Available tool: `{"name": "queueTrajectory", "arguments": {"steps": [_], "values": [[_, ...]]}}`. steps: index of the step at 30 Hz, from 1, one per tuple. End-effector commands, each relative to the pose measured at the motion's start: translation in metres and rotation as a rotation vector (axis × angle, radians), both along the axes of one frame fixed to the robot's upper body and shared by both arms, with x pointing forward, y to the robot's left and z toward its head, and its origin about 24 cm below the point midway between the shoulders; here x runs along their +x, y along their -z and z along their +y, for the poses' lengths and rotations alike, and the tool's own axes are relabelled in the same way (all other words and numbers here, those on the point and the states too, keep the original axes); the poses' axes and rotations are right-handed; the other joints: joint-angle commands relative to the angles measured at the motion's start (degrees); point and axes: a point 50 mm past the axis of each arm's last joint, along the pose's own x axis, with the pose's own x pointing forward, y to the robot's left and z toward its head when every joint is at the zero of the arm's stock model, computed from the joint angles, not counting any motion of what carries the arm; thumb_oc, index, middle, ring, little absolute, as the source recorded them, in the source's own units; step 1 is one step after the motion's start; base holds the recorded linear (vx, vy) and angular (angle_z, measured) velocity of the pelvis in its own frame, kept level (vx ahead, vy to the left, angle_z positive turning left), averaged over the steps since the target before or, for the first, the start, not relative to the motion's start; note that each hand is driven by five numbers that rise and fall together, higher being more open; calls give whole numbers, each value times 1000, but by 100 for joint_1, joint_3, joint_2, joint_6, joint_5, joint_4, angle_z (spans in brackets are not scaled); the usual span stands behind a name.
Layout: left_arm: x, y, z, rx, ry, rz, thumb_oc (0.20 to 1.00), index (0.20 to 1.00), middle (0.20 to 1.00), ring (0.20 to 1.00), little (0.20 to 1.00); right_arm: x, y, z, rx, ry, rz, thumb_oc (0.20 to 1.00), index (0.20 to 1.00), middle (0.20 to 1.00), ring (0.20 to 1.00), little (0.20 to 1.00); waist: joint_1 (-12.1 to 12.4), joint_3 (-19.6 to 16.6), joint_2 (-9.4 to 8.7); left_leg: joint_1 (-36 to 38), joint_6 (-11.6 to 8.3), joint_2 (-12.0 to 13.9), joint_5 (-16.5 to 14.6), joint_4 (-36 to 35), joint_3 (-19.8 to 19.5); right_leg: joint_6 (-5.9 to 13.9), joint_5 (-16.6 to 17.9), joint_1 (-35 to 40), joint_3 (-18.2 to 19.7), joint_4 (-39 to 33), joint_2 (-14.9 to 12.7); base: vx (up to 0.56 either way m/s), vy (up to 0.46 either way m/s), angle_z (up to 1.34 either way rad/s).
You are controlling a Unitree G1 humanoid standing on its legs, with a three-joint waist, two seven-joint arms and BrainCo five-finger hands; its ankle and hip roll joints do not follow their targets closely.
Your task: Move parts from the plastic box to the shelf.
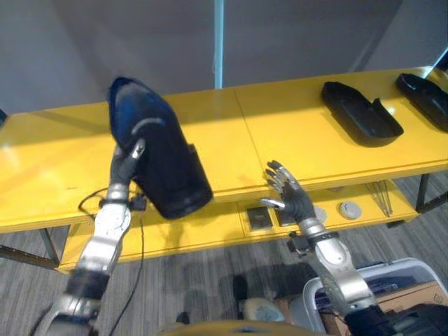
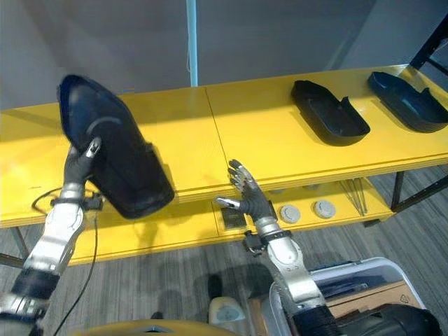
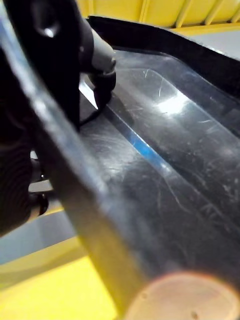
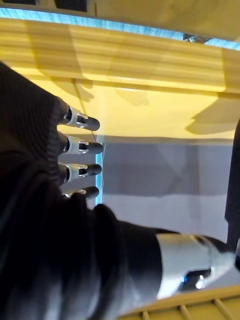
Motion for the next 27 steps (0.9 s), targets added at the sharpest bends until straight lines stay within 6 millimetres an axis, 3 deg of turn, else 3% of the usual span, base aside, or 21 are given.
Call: {"name": "queueTrajectory", "arguments": {"steps": [1, 2, 3, 4, 5, 6, 11, 12, 20, 27], "values": [[11, -42, 13, -92, 12, -154, 200, 200, 200, 200, 200, -5, -12, 5, 55, -43, -61, 1000, 1000, 1000, 1000, 1000, -150, -169, -124, -169, 14, 129, -269, 55, 503, 563, -971, 302, 236, 142, -511, 128, -12, 14], [24, -59, 29, -34, -1, -144, 200, 200, 200, 200, 200, -8, -8, 3, 8, -48, -44, 1000, 1000, 1000, 1000, 1000, -294, -210, 50, -135, 2, 168, -273, -24, 669, 580, -946, 266, 297, 39, -450, 100, -2, -13], [25, -59, 29, -34, 0, -145, 200, 200, 200, 200, 200, -8, -8, 3, 9, -47, -45, 1000, 1000, 1000, 1000, 1000, -285, -210, 48, -136, 1, 170, -275, -24, 673, 579, -944, 261, 302, 40, -448, 149, -19, -38], [37, -76, 42, 16, -37, -141, 200, 200, 200, 200, 200, -11, -4, 3, -16, -47, -32, 1000, 1000, 1000, 1000, 1000, -372, -191, 114, -161, -12, 183, -258, -24, 761, 597, -922, 202, 349, 24, -433, 49, -18, -33], [38, -77, 42, 17, -35, -142, 200, 200, 200, 200, 200, -10, -4, 3, -15, -46, -33, 1000, 1000, 1000, 1000, 1000, -363, -185, 108, -161, -12, 184, -258, -24, 764, 597, -921, 199, 352, 25, -432, 66, -24, -34], [46, -92, 51, 36, -58, -140, 200, 200, 200, 200, 200, -11, -3, 5, -21, -57, -27, 1000, 1000, 1000, 1000, 1000, -437, -125, 158, -203, -13, 178, -248, -24, 788, 610, -896, 113, 409, 27, -417, 16, -6, -26], [61, -110, 71, 118, -108, -83, 200, 200, 200, 200, 200, -9, -1, 11, -36, -95, -22, 1000, 1000, 1000, 1000, 1000, -517, 29, 222, -370, -23, 186, -208, -24, 852, 638, -834, -142, 543, 22, -379, -1, -17, -19], [66, -112, 85, 149, -155, -25, 200, 200, 200, 200, 200, -8, -2, 15, -46, -121, -24, 1000, 1000, 1000, 1000, 1000, -555, 98, 253, -431, -26, 184, -185, -24, 884, 646, -809, -240, 594, 15, -364, 0, -14, -13], [68, -107, 125, 154, -290, 132, 200, 200, 200, 200, 200, 1, -6, 19, -58, -119, -50, 1000, 1000, 1000, 1000, 1000, -583, 326, 294, -636, -43, 178, -132, -24, 941, 673, -739, -488, 713, -8, -318, 4, -9, -10], [63, -105, 145, 292, -381, 229, 200, 200, 200, 200, 200, 1, -6, 18, -76, -126, -55, 1000, 1000, 1000, 1000, 1000, -561, 430, 267, -620, -54, 203, -134, -24, 949, 673, -758, -475, 732, -13, -311, 4, -2, -1]]}}
